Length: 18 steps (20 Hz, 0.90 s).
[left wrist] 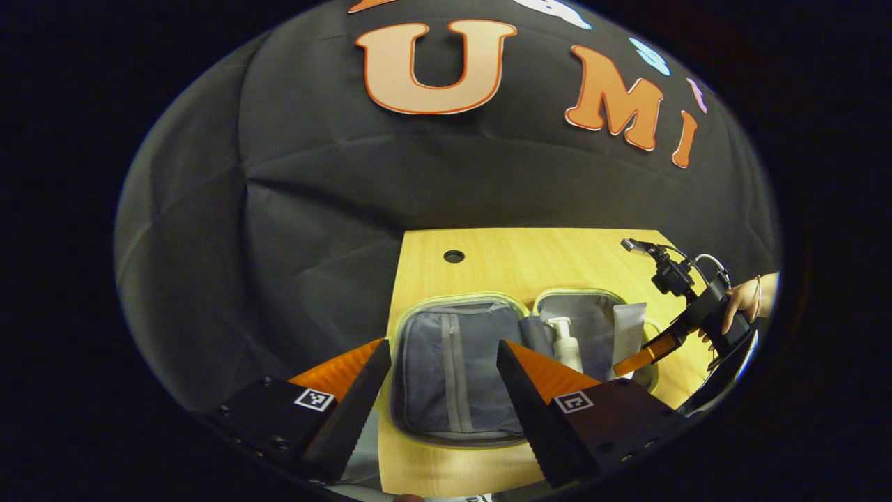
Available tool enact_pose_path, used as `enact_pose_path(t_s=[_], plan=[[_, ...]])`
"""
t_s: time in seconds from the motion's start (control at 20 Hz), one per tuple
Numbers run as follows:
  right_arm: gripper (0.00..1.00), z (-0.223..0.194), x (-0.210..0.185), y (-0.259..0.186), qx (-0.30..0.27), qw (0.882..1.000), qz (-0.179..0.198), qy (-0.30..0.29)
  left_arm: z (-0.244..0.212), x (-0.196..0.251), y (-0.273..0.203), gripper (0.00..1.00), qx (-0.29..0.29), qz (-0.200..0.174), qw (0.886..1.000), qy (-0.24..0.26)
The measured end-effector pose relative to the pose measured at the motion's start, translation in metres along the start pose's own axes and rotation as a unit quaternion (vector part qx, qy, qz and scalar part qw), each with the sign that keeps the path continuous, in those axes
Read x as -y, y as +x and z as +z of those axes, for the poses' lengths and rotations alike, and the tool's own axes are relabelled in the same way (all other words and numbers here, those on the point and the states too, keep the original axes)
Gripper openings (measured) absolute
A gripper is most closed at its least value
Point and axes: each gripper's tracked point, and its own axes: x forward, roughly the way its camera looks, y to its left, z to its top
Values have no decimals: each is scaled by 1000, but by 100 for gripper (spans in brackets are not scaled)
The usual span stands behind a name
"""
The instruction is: First open the suitcase, pack the skin care products into it, and then close the suitcase.
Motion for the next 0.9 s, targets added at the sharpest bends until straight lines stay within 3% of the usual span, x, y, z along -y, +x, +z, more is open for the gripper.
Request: enact_pose_path(t_s=[0.05, 0.15, 0.2, 0.25, 0.3, 0.4, 0.7, 0.9], plan=[[52, 4, -2, 1, 3, 1000, 4, 5, -3, -5, 0, 98, -1, 5, 1000, -3], [42, 10, -2, -1, 14, 1000, 3, 15, -11, -13, 1, 98, -2, 10, 1000, -8], [59, 14, 2, -4, 22, 1000, -1, 18, -14, -18, -1, 98, -2, 12, 1000, -10], [64, 15, 6, -9, 29, 999, -6, 17, -18, -23, 3, 98, 0, 15, 1000, -13], [78, 16, 10, -14, 38, 999, -10, 17, -21, -28, 6, 98, 0, 17, 1000, -15], [94, 17, 14, -31, 60, 998, -4, 14, -32, -38, 22, 98, -1, 20, 1000, -21], [96, 16, -6, -89, 134, 989, 56, 24, -71, -79, 91, 98, 2, 15, 999, -42], [96, 15, 19, -107, 169, 985, 32, 19, -105, -154, 130, 98, -21, 20, 996, -80]])
